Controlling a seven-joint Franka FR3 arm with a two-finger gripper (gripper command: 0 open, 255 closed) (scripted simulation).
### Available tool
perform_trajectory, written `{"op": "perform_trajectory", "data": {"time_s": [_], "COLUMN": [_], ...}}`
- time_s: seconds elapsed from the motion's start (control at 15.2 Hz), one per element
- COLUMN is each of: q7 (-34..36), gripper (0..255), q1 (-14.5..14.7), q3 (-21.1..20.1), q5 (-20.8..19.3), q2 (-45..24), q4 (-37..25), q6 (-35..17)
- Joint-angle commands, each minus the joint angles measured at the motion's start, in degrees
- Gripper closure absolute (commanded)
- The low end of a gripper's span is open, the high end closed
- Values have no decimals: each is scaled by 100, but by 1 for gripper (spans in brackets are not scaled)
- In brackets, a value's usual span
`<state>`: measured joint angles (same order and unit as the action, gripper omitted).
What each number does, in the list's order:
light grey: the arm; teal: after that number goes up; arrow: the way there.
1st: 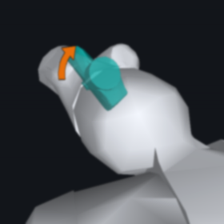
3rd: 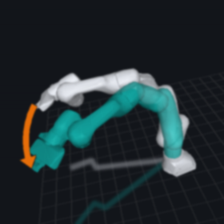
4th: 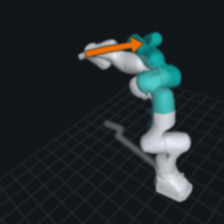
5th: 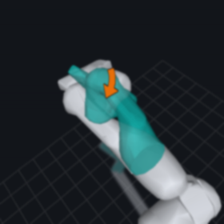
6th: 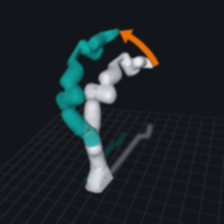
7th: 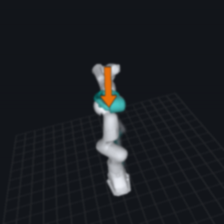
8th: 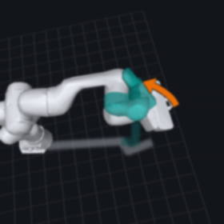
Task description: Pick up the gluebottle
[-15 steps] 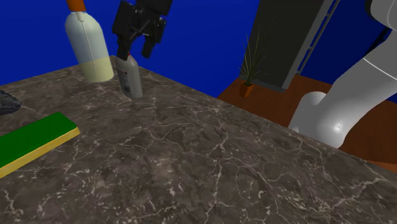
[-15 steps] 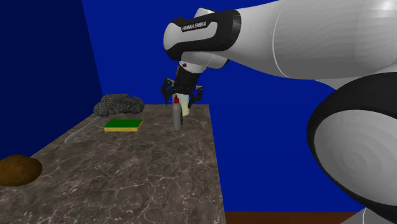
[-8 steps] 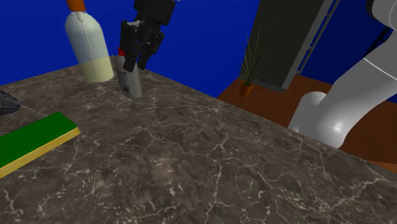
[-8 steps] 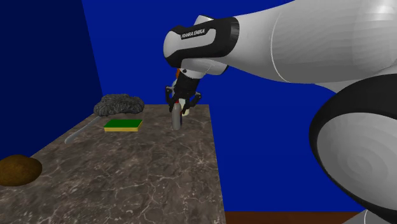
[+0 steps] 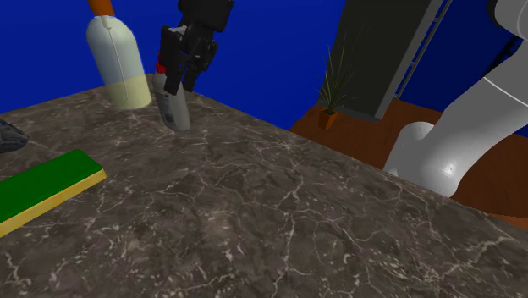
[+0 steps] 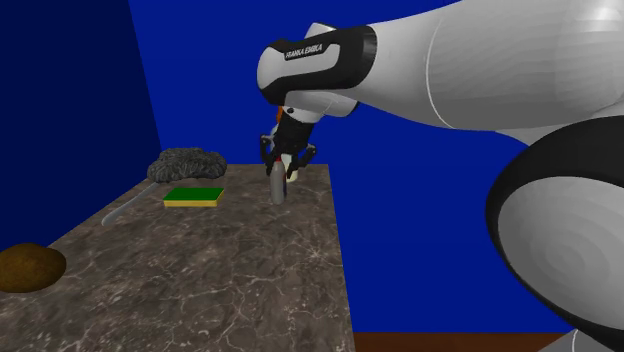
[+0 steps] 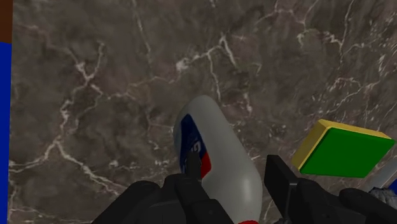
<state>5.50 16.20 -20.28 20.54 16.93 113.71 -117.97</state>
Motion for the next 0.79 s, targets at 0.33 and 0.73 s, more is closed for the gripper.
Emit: {"op": "perform_trajectory", "data": {"time_s": [0.33, 0.73], "q7": [130, 263], "gripper": [255, 255], "q1": [-34, -62], "q3": [29, 41], "q5": [-91, -180], "q2": [-67, -181], "q4": [-548, -1118], "q6": [477, 920]}}
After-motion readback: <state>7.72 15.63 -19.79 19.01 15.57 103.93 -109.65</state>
